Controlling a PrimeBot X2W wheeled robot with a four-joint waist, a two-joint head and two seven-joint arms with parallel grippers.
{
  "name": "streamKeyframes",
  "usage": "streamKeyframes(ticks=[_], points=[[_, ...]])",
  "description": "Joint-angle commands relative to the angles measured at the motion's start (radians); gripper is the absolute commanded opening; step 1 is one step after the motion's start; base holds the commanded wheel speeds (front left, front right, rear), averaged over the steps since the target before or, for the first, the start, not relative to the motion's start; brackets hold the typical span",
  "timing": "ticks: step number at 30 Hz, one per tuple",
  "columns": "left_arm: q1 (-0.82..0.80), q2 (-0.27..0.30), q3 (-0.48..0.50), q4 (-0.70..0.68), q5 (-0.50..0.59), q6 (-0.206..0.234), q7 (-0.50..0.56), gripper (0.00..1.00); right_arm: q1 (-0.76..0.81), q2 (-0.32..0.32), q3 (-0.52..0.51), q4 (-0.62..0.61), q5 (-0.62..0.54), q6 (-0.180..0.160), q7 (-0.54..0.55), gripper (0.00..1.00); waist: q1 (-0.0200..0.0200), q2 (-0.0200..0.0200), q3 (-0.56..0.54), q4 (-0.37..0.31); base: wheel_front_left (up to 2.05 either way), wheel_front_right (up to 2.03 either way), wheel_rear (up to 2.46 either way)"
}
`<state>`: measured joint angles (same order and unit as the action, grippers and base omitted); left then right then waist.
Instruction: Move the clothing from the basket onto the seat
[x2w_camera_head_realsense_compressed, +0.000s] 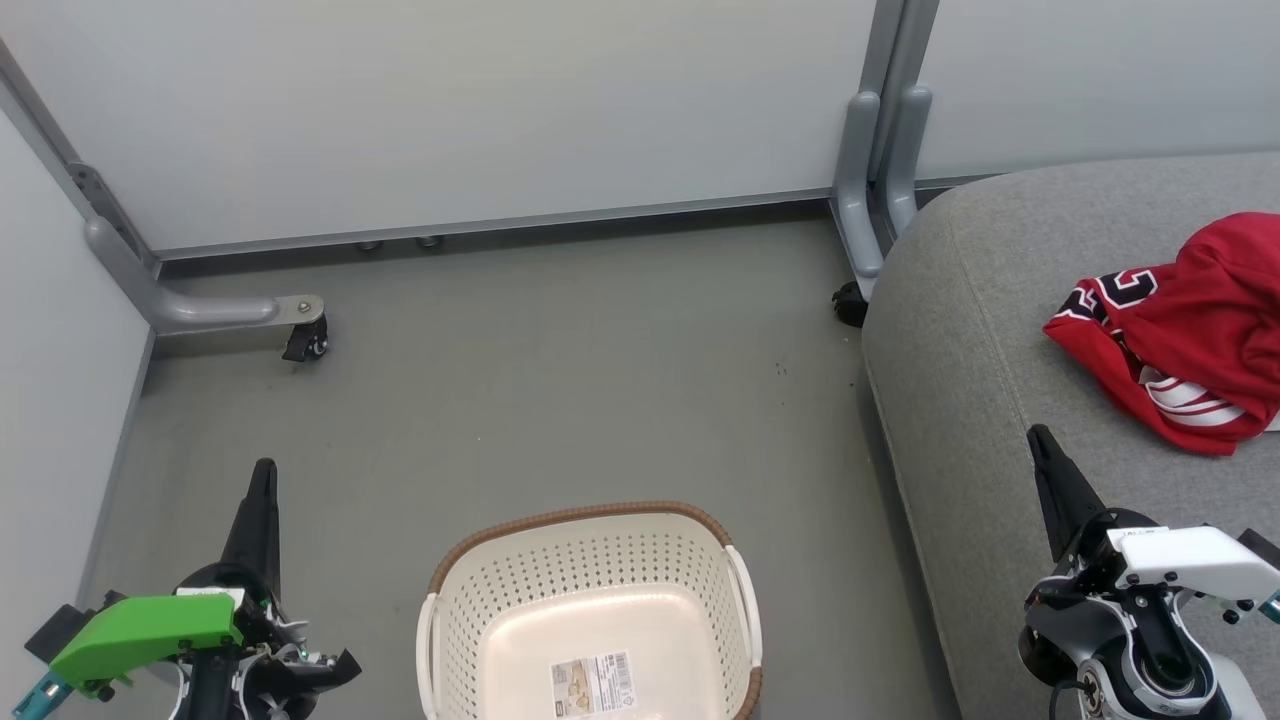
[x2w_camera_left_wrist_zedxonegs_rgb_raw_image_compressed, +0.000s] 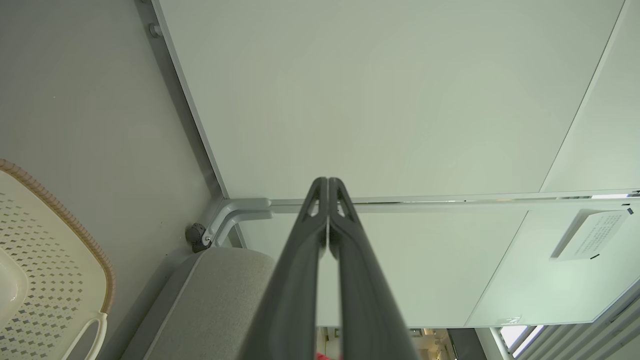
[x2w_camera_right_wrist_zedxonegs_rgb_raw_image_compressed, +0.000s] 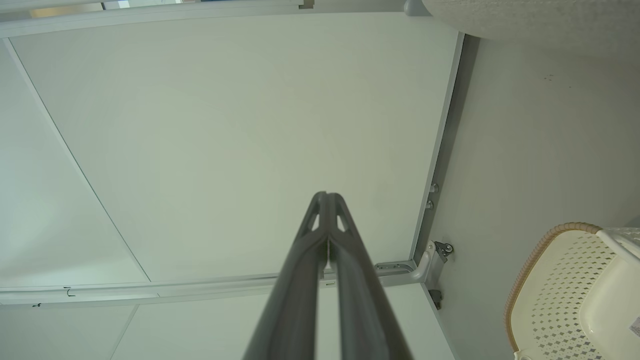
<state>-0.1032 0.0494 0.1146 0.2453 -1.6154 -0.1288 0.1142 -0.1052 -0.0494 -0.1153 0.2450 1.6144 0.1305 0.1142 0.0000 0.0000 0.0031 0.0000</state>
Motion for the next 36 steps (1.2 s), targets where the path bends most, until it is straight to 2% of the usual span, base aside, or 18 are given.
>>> streamKeyframes(ticks=[1,36], points=[[-0.012,0.002,0.001,0.001,0.005,-0.005,0.003,0.0,-0.007,-0.001,0.0,0.002,-0.004,0.0,0.003,0.0,0.0,0.0,0.0,0.0,0.0,0.0,0.0],[-0.012,0.002,0.001,0.0,0.005,-0.005,0.003,0.0,-0.007,-0.001,0.0,0.002,-0.003,0.0,0.002,0.0,0.0,0.0,0.0,0.0,0.0,0.0,0.0]])
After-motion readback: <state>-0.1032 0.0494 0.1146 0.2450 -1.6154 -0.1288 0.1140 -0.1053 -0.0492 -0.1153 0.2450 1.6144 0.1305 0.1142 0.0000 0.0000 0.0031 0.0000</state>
